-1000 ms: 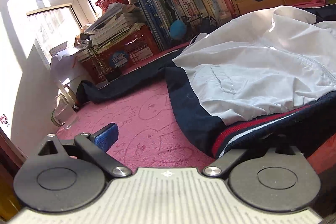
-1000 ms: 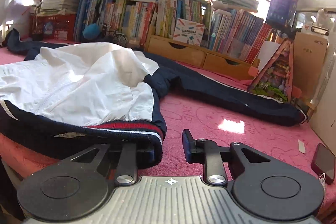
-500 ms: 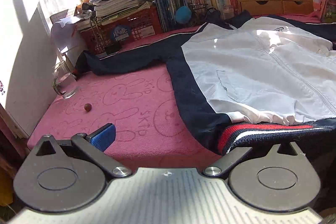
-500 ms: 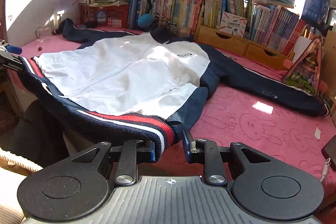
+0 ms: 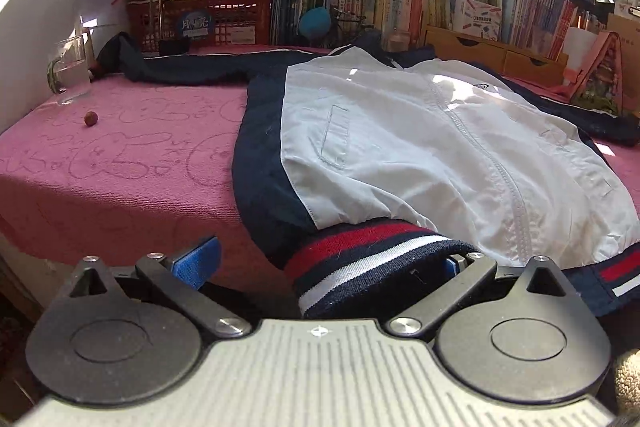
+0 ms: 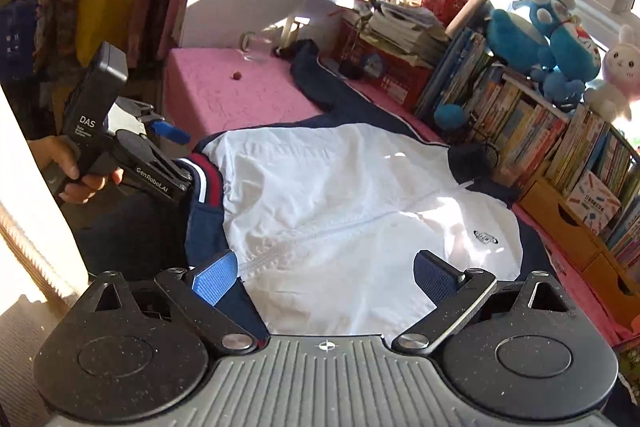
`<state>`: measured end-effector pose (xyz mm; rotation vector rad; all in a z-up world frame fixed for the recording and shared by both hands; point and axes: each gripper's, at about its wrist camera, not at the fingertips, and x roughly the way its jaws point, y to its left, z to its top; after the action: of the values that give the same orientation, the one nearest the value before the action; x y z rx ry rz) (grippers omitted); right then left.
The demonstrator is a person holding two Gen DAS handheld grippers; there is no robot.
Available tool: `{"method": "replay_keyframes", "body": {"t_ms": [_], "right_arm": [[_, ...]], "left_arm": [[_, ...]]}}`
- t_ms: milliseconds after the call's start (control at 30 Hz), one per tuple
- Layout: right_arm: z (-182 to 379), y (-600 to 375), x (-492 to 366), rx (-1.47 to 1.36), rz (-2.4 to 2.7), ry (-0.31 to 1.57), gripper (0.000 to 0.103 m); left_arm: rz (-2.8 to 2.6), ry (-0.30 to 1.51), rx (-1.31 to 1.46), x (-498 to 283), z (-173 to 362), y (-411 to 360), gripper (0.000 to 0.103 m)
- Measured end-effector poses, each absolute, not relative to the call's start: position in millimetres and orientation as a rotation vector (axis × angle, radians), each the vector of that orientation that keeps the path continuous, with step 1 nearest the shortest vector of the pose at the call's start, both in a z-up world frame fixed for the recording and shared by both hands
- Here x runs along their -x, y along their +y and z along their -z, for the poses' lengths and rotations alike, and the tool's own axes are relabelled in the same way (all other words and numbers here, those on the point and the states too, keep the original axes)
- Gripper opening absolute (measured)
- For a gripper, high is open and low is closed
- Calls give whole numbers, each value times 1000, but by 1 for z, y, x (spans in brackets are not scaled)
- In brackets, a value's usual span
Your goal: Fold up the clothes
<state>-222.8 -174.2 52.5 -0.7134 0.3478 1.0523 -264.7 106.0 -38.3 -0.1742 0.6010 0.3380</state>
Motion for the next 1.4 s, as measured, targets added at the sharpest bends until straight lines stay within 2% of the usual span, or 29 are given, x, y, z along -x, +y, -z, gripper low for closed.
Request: {"method": "replay_keyframes", "body": {"t_ms": [100, 300, 433, 500, 667, 900, 1033, 1200, 1333, 1400], "right_arm": [[-30, -129, 213, 825, -1079, 238, 97], [33, -55, 199, 944, -1236, 285, 93], [57, -32, 202, 1051, -1246, 289, 92], [62, -27, 199, 1047, -1232, 312, 93], [74, -24, 190, 986, -1197, 359, 101], [85, -26, 176, 901, -1225, 377, 103], [87, -32, 174, 874, -1244, 347, 103], [81, -62, 181, 852, -1230, 345, 102], [72, -95, 187, 824, -1218, 360, 87], [67, -112, 190, 810, -1212, 368, 85]], "left_arm": [[-373, 595, 192, 268, 43, 114, 103], [-402, 552, 280, 270, 48, 140, 103], [-354, 590, 323, 271, 62, 148, 103], [-365, 574, 294, 272, 63, 147, 103], [-273, 555, 255, 274, 63, 141, 103], [-108, 624, 227, 286, 63, 134, 103], [-83, 640, 277, 310, 49, 148, 103], [-138, 572, 295, 331, 6, 164, 103], [-129, 466, 295, 312, -25, 156, 103], [-90, 424, 261, 286, -25, 139, 103]]}}
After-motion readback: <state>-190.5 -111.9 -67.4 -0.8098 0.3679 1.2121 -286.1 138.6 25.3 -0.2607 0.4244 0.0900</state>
